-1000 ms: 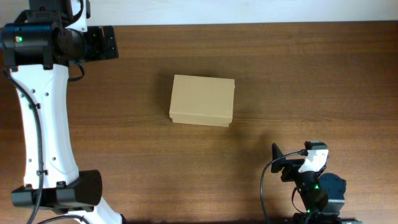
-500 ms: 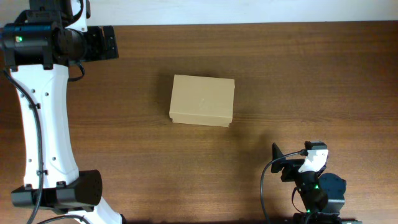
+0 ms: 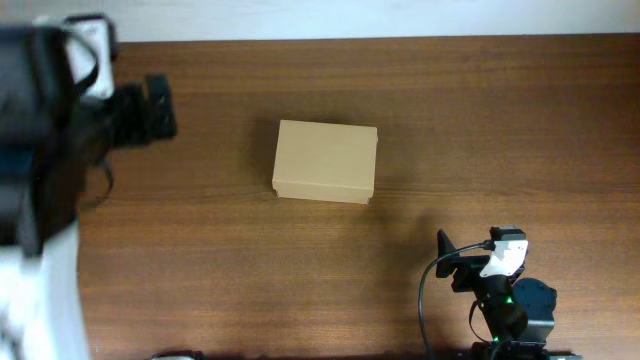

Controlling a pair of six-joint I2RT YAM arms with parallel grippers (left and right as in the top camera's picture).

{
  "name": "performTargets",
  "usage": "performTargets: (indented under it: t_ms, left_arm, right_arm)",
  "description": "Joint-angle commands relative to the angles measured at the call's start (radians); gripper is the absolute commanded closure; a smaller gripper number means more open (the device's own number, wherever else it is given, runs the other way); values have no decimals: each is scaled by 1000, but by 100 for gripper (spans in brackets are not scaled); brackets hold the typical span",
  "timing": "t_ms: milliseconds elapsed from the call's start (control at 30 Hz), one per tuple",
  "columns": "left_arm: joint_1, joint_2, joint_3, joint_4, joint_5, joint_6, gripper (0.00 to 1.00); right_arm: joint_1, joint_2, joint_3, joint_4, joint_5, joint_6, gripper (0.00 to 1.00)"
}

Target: Pack container

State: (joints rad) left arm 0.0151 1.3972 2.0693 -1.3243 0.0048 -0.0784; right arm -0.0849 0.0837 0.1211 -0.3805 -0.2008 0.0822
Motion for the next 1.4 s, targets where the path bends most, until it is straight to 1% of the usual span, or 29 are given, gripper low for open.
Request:
performTargets:
  t_ms: [0,233,367,600,733,867,1000,1367]
  left_arm:
    - [-1,-154,-193,122,-13,5,0]
    - [-1,-505,-661,554,-12,5,0]
    - [-1,-677,-904,792,-13,5,0]
    - [-2,-930,-1283,1131,-12,5,0]
    - [-22,-1054,-1480,1282,-13,5,1]
    - [-42,-1159,-1644,1384,-12,5,0]
    - [-41,-1225,-1739,1423,-13,5,0]
    - [-42,-1331,-1915,1430,-12,5,1]
  right_arm:
    - [6,-10,-9,3,10,4,1]
    - [6,-10,-9,3,10,4,1]
    - [6,-10,-9,4,10,4,1]
    - [6,-10,-9,3,10,4,1]
    - [6,-10,-9,3,10,5,1]
    - [6,-10,-9,3,10,4,1]
    - [6,-10,-9,3,10,4,1]
    - [6,-10,-9,3,10,4,1]
